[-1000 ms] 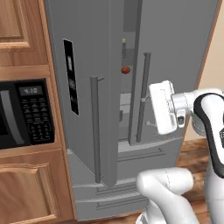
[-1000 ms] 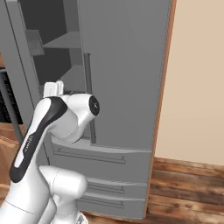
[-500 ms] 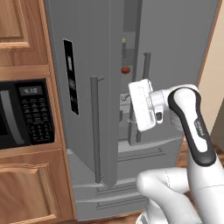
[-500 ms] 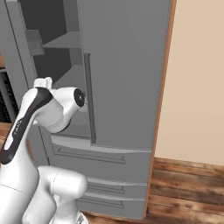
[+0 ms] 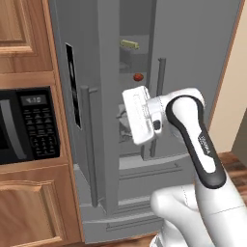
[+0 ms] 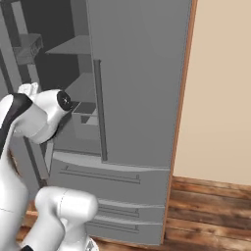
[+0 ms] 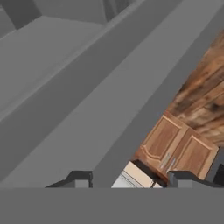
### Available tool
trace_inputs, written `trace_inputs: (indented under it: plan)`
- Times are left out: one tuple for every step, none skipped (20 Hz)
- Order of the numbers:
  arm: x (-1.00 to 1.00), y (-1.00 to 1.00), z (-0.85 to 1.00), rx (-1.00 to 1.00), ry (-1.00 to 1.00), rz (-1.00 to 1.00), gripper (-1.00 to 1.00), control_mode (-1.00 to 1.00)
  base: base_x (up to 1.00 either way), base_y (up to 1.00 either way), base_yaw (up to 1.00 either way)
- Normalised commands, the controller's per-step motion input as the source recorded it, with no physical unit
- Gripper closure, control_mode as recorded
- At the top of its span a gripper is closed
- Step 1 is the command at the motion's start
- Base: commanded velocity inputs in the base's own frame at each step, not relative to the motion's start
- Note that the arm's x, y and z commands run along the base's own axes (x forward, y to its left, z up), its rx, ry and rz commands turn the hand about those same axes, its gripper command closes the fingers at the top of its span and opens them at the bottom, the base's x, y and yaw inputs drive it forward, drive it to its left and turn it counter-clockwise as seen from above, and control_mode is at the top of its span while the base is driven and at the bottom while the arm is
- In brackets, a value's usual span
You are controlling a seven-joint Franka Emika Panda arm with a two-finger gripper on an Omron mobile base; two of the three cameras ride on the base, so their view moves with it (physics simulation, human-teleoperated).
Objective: Retrieve the butter from the fridge and place it on a plate on the dining table. Then retrieve the butter knife by the fridge and place it near the plate.
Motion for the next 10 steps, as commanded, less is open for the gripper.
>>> trace_inputs:
  plan:
    - [-0.42,0.96,-0.15,0.00,0.00,-0.13,-1.00,-1.00,0.00,0.00,0.00]
    - [-0.50,0.94,-0.11,0.00,0.00,-0.15,-1.00,-1.00,0.00,0.00,0.00]
    - [-0.51,0.89,-0.06,0.00,0.00,-0.16,-1.00,-1.00,0.00,0.00,0.00]
    - [-0.51,0.81,-0.04,0.00,-0.02,-0.16,-1.00,-1.00,0.00,0.00,0.00]
    - [-0.52,0.78,-0.04,0.00,-0.03,-0.16,-1.00,-1.00,0.00,0.00,0.00]
    - [-0.54,0.72,-0.04,0.00,-0.03,-0.16,-1.00,-1.00,0.00,0.00,0.00]
    - [-0.41,0.76,0.00,0.00,-0.03,-0.15,-1.00,-1.00,0.00,0.00,0.00]
    - [-0.34,0.46,0.00,-0.03,-0.06,-0.05,-1.00,-1.00,0.00,0.00,0.00]
    - [-0.29,0.19,0.05,-0.08,-0.04,-0.02,-1.00,-1.00,0.00,0.00,0.00]
    - [-0.24,0.00,0.07,-0.17,0.00,-0.09,-1.00,-1.00,0.00,0.00,0.00]
